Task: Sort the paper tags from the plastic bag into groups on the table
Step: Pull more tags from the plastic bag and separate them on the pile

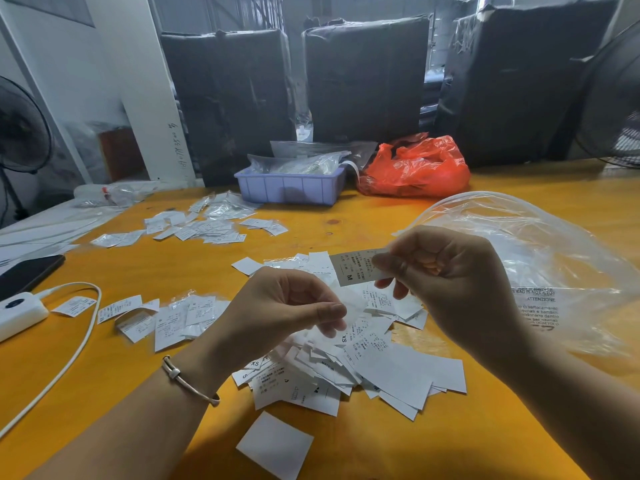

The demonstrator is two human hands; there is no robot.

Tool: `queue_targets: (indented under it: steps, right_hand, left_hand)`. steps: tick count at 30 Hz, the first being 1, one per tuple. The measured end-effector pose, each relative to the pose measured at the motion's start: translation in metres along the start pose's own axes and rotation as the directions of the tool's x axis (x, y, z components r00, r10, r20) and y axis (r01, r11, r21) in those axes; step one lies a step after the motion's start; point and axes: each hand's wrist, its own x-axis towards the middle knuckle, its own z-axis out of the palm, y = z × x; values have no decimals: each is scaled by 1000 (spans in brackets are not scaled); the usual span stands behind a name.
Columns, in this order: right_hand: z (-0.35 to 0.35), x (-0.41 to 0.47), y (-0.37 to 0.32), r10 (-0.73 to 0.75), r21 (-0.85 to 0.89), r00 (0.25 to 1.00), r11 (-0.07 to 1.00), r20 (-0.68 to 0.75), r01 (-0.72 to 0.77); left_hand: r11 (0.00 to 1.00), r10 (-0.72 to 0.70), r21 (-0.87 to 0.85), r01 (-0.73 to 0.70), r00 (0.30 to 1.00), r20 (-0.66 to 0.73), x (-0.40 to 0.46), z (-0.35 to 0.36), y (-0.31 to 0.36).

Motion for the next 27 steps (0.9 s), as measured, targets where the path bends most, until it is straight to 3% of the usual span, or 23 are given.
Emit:
queue_targets:
  steps: [11, 18, 27]
  right_hand:
    - [-1, 0, 1, 11, -49, 997, 999, 70, -8]
    - [-7, 3, -2, 5, 8, 998, 1000, -60, -4]
    - [-1, -1, -2, -2, -8, 1000, 1000, -3, 2]
  left_hand:
    - [1000, -5, -7, 5, 1000, -20, 0, 0, 0]
    - [1000, 10, -2, -10, 1000, -12, 0, -1, 0]
    - [999, 26, -41, -26, 1000, 6, -1, -1, 0]
